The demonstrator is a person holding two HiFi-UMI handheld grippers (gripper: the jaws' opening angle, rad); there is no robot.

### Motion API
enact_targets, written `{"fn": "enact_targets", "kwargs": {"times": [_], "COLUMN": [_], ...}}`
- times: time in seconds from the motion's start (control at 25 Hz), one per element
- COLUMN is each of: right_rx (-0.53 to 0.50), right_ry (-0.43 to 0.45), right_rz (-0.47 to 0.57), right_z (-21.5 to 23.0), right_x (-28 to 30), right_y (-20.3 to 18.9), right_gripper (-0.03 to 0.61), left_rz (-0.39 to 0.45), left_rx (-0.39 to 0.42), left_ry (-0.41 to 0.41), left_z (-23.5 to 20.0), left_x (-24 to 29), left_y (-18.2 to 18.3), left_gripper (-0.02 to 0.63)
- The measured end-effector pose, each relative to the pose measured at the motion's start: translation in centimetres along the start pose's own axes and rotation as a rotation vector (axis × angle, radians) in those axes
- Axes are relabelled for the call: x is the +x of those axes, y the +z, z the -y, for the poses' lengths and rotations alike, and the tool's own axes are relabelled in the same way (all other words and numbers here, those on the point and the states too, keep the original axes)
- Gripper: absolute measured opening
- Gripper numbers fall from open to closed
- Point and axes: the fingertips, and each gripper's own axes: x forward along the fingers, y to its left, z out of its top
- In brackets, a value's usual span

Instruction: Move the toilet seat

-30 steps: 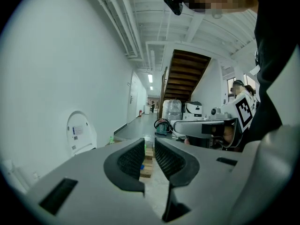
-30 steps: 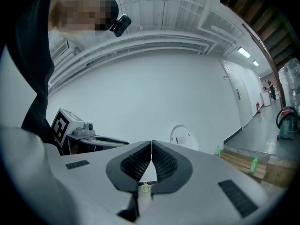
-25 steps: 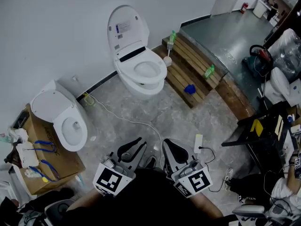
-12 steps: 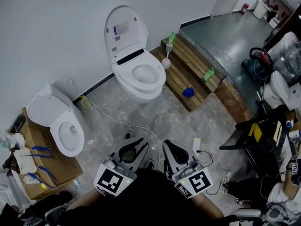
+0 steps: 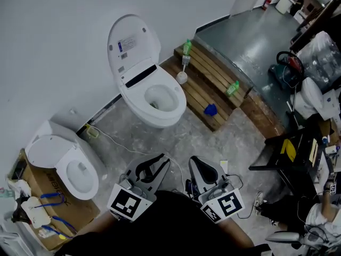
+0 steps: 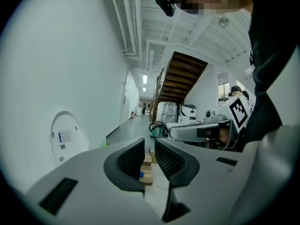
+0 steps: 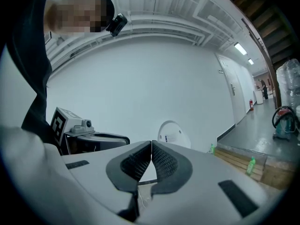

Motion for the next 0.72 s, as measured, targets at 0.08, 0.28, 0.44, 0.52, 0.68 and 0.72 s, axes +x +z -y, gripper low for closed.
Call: {"fn": "enact_targets", "kwargs": {"times": [0.08,0.28,0.44,0.52,0.68,0.72], "right_rx": [0.001,0.003,0.028,0.041,0.074,0.078], "right_ry": [-0.017,-0.036,-0.052,-0.052,-0.022,-0.011], "right_rz": [-0.013,-0.056,-0.078,-0.087,-0.100,-0.102], "right_z": [0.3,0.8,2.6,4.1,7.8,8.9], "right_x": [2.2,6.4,8.7,9.9,12.4,13.2], "right_y": [0.2,0.1,0.4,0.3,0.0,0.1], "right_gripper": [0.029,0.029,0.029,0.029,0.029,0.029], "left_rz": [0.001,-0.012,-0.029,-0.051,-0.088,-0.085], "left_rx": [-0.011,-0.049,-0.050,-0.044,-0.015,-0.011], "left_ry": [-0.011,-0.035,-0.058,-0.071,-0.063,-0.046], "left_z": [-2.3,-6.9,-8.9,-9.5,-11.2,-12.0], "left_x": [0.4,1.7,3.5,4.9,8.6,9.7], "left_y": [0.1,-0.4,-0.5,-0.9,-0.9,-0.5], "left_gripper": [0.077,0.077,0.077,0.077,0.077,0.077]}}
